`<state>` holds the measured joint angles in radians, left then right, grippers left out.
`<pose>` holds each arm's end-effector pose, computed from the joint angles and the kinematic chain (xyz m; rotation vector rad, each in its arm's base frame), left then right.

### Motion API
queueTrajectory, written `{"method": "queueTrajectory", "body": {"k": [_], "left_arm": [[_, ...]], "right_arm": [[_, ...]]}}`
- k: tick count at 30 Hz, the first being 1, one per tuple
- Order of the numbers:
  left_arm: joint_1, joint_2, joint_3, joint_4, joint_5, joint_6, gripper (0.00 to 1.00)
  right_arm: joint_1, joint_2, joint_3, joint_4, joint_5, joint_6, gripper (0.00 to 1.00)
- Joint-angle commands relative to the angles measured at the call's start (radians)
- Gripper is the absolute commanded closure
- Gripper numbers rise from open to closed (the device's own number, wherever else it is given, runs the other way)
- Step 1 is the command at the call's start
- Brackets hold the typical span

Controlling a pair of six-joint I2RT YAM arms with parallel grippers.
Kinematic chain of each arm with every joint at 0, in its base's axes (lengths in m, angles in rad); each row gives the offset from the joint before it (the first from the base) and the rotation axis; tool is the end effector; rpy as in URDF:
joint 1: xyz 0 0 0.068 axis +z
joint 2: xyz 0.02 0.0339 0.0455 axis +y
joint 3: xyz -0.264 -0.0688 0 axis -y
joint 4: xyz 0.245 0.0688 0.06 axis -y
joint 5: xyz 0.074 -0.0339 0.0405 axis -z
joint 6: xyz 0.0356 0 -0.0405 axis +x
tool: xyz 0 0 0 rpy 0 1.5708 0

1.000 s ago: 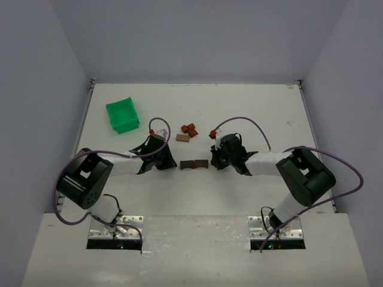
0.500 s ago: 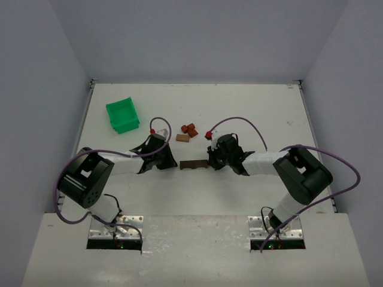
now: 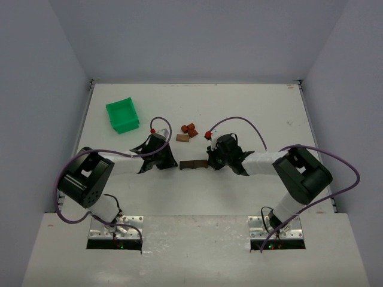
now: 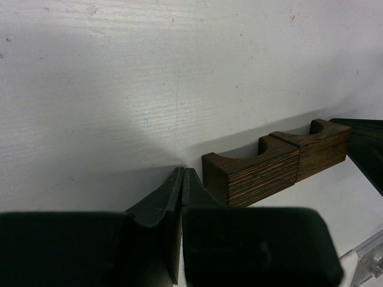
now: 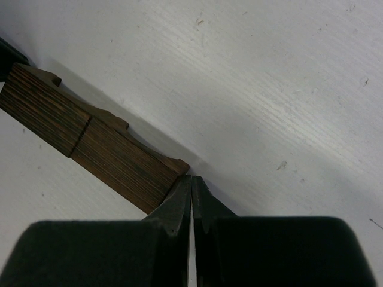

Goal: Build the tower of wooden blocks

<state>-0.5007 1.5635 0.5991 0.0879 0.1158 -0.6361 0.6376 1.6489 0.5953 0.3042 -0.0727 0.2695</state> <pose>0.2410 -0.1366 0.1263 -0.1190 2.5446 -0.6204 0.2347 0.1771 0.1188 -0.4727 2.3330 0.5319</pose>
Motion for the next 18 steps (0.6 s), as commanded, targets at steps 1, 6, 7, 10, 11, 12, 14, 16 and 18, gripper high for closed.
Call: {"method": "queueTrajectory", "body": {"k": [1,6,7,10,11,12,14,16,18], "left_arm": [[-0.016,-0.006,0.024,0.013,-0.005,0.010,1.00],[-0.016,-0.059,0.030,-0.029,-0.067,0.004,1.00],[-0.016,-0.075,0.031,-0.044,-0.101,0.003,1.00],[-0.015,-0.185,0.048,-0.135,-0.209,-0.003,1.00],[-0.015,-0.226,0.056,-0.166,-0.242,-0.005,1.00],[-0.015,-0.262,0.077,-0.194,-0.268,-0.002,0.96],[-0.014,-0.328,0.111,-0.229,-0.310,0.001,0.65],[-0.013,-0.402,0.147,-0.261,-0.360,0.000,0.05],[-0.015,-0.461,0.189,-0.285,-0.409,0.006,0.00]], "right_arm": [[0.005,0.011,0.015,-0.048,0.051,0.008,1.00],[0.004,-0.022,0.009,-0.072,0.142,0.020,0.97],[0.005,-0.032,0.006,-0.080,0.183,0.022,0.97],[0.005,-0.101,0.007,-0.110,0.275,0.016,0.90],[0.005,-0.121,0.008,-0.117,0.301,0.012,0.87],[0.004,-0.143,0.010,-0.123,0.326,0.007,0.83],[0.004,-0.190,0.013,-0.131,0.354,-0.013,0.70],[0.004,-0.254,0.015,-0.137,0.375,-0.038,0.45],[0.004,-0.297,0.016,-0.144,0.387,-0.047,0.16]]}}
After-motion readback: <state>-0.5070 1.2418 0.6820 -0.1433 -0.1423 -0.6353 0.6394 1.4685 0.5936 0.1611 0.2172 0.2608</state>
